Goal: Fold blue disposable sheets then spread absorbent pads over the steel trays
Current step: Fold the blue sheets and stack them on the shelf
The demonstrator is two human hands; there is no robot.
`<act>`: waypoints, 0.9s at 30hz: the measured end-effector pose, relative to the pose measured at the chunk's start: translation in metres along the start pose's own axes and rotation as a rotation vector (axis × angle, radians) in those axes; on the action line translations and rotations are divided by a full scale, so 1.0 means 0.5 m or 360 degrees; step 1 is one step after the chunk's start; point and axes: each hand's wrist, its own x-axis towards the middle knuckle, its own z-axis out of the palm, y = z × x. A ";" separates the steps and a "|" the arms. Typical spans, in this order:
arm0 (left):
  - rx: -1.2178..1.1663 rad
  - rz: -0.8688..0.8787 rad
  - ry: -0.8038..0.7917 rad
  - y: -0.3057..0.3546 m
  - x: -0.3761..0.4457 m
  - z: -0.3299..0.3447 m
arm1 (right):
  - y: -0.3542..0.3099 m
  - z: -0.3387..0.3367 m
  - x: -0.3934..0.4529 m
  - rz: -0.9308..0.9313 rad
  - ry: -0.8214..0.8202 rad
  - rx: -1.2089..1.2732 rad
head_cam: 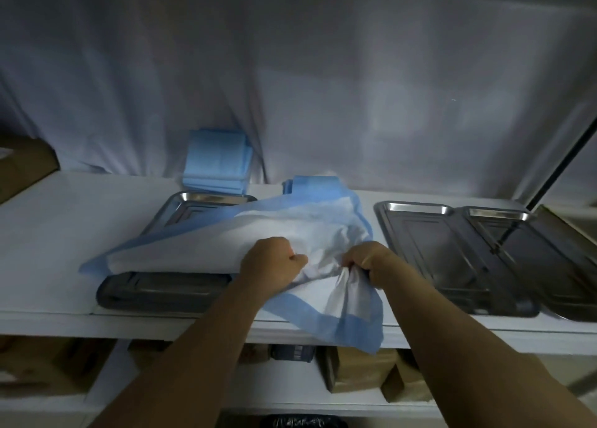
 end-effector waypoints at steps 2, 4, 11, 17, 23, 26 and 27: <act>-0.0077 0.0044 -0.0197 -0.025 -0.024 -0.015 | 0.001 -0.018 -0.008 -0.0092 0.0197 -0.0205; -0.0003 0.0102 -0.0467 -0.047 -0.045 -0.021 | 0.009 -0.037 -0.011 -0.0183 0.0487 -0.0426; 0.0274 0.0283 -0.0095 -0.048 -0.084 -0.023 | 0.019 0.015 -0.064 -0.0573 0.0869 -0.0861; 0.0248 0.0473 0.0034 -0.009 -0.110 -0.074 | 0.005 0.110 -0.082 -0.0653 -0.0194 -0.1409; 0.0053 0.0026 0.0091 -0.075 -0.126 -0.085 | -0.004 0.128 -0.104 -0.0582 -0.0074 -0.1524; 0.0190 -0.0145 0.0313 -0.112 -0.123 -0.107 | -0.022 0.158 -0.102 -0.0742 0.0104 -0.1100; 0.0229 -0.0247 0.0294 -0.123 -0.122 -0.113 | -0.030 0.171 -0.097 -0.0820 0.0149 -0.1040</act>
